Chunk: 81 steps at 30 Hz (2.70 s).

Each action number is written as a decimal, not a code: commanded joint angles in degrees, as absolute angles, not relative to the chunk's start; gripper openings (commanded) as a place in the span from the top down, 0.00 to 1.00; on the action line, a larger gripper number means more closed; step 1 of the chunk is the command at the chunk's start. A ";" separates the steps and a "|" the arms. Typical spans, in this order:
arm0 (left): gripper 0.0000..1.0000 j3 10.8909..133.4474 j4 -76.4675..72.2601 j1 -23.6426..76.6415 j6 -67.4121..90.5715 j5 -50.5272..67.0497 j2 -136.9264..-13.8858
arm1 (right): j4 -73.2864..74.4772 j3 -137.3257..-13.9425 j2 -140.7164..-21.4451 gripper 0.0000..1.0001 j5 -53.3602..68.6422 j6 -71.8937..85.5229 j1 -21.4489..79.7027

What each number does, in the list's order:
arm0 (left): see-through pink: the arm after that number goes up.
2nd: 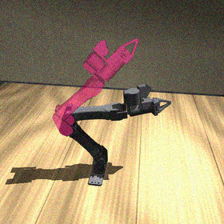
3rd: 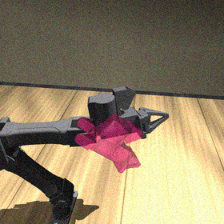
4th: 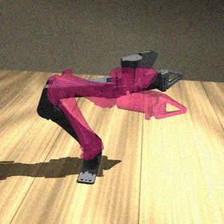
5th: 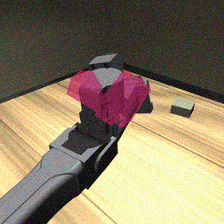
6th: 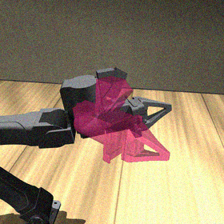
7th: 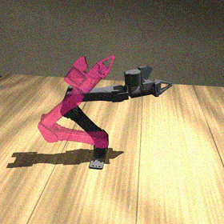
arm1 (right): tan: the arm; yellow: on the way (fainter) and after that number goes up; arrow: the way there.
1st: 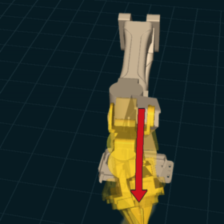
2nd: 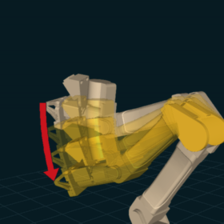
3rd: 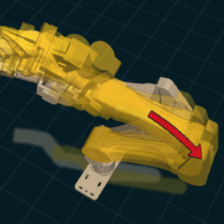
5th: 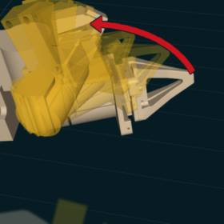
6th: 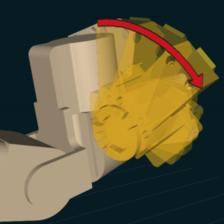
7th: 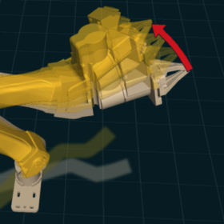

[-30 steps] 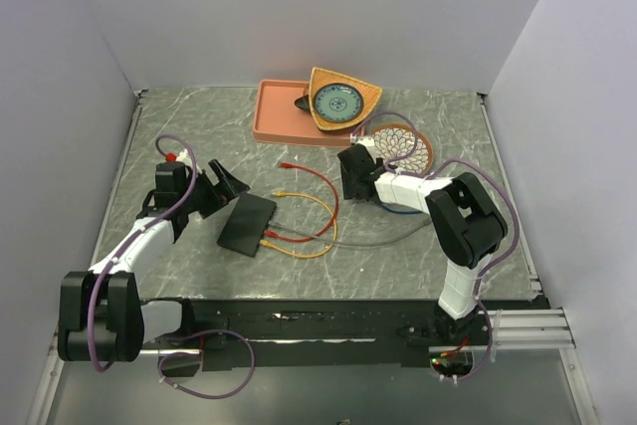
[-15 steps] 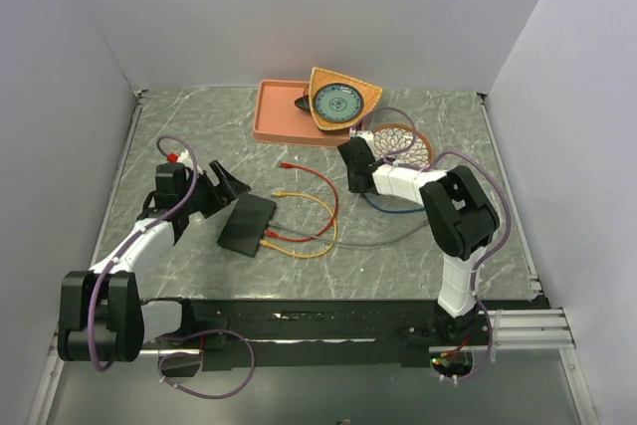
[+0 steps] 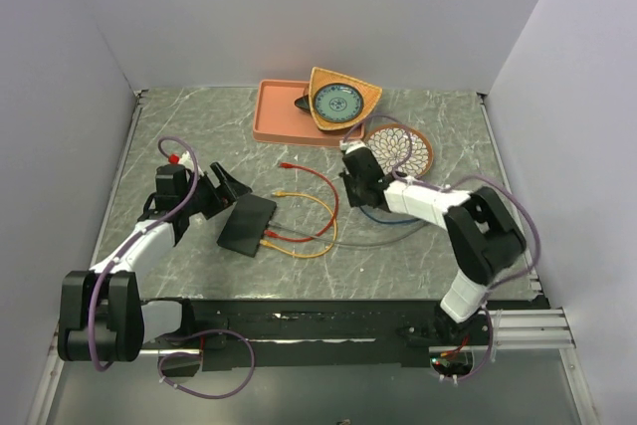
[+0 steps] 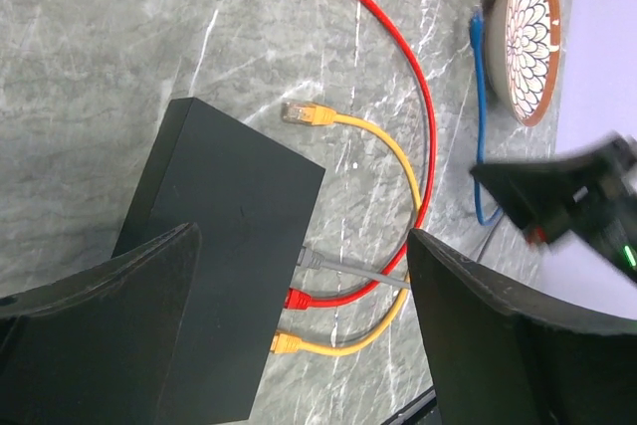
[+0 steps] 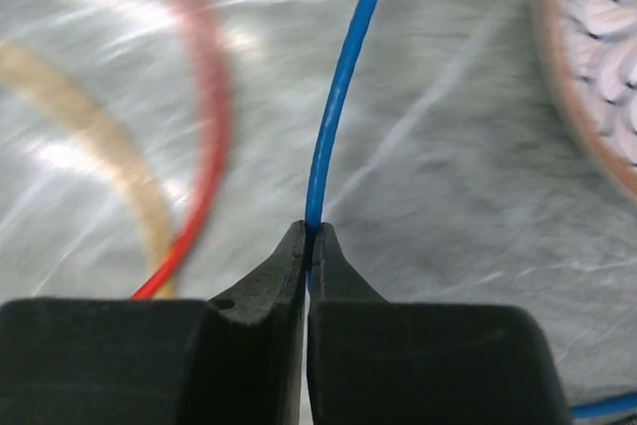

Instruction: Insert the plug into the switch port

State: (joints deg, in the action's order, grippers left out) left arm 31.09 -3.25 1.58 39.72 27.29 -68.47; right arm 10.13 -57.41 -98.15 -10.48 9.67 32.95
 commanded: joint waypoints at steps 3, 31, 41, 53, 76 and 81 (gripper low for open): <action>0.11 30.24 -7.29 1.49 40.43 30.15 -69.43 | 6.58 -53.26 -87.19 1.00 -3.62 -2.89 43.67; 0.11 31.73 -5.71 1.58 38.14 29.88 -72.07 | 10.11 -79.63 -112.76 0.33 2.28 3.52 46.23; 0.12 32.61 -5.89 1.58 37.97 30.15 -74.18 | 9.94 -80.60 -117.69 0.67 4.83 3.69 46.23; 0.12 31.20 -9.40 1.58 38.93 32.60 -65.66 | 0.27 -69.36 -105.30 1.00 8.69 0.53 45.97; 0.38 27.86 -27.15 11.86 40.78 44.65 -62.93 | -14.76 -52.74 -87.98 1.00 37.70 1.93 43.16; 0.45 28.74 -27.33 13.36 40.69 44.65 -63.54 | -16.17 -50.98 -85.17 1.00 38.32 3.51 42.45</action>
